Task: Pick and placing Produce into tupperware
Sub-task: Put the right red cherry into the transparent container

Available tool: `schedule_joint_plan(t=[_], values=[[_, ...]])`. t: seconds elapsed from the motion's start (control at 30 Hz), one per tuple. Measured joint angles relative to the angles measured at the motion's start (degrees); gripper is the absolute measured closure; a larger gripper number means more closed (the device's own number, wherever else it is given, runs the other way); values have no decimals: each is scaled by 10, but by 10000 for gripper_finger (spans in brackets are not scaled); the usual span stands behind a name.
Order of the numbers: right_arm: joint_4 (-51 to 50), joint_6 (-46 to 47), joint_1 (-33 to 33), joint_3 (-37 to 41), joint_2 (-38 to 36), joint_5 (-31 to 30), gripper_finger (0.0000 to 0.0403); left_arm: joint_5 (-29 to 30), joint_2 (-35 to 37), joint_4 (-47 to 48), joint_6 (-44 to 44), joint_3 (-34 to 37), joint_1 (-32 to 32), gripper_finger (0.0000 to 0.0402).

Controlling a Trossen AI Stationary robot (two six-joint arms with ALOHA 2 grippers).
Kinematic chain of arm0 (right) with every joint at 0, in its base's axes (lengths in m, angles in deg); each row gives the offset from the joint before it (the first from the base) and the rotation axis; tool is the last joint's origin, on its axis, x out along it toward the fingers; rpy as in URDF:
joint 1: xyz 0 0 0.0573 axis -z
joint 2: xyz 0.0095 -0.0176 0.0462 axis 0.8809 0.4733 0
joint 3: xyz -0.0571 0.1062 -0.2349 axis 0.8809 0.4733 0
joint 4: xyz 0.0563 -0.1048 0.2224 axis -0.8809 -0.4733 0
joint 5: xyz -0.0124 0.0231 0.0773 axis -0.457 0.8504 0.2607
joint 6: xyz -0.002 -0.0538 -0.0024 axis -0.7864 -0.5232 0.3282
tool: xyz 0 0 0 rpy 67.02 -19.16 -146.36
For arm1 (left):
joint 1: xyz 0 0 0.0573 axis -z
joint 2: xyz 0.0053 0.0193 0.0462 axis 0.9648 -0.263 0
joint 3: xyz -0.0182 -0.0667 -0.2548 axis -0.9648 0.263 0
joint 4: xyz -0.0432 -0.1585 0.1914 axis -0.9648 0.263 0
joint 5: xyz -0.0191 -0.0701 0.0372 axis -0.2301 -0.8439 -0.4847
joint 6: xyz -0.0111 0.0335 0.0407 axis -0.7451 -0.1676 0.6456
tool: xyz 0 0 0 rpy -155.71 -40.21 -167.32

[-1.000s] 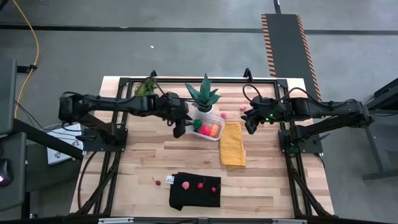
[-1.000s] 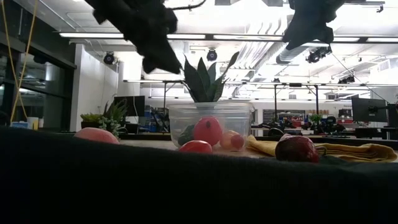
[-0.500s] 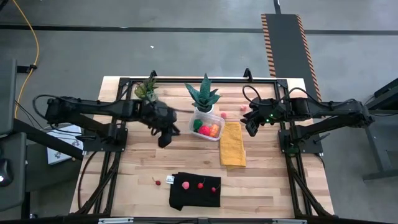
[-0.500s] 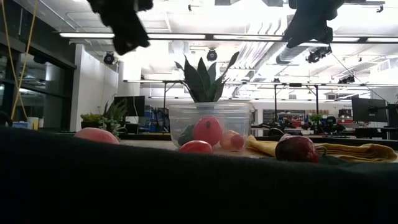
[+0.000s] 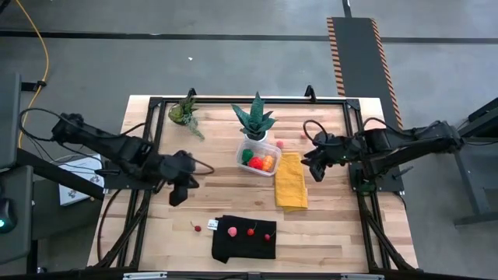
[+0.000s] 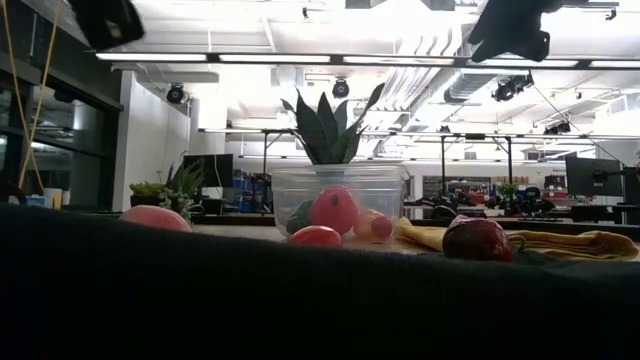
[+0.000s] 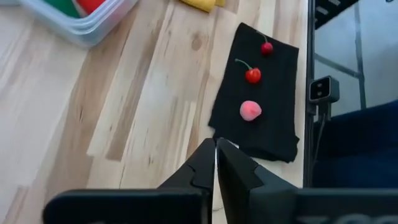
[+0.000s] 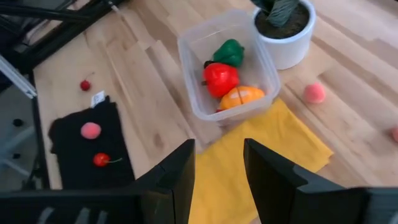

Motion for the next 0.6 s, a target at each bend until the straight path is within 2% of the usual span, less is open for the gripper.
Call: schedule_joint_plan(t=[0.17, 0.33, 0.6], values=[[52, 17, -31, 0, 14, -4, 274, 73, 20, 29, -89, 0, 84, 393], [136, -2, -66, 0, 63, 8, 274, 129, 20, 45, -174, 0, 167, 400], [143, 40, -75, 0, 126, 4, 274, 237, 20, 77, -323, 1, 286, 400]])
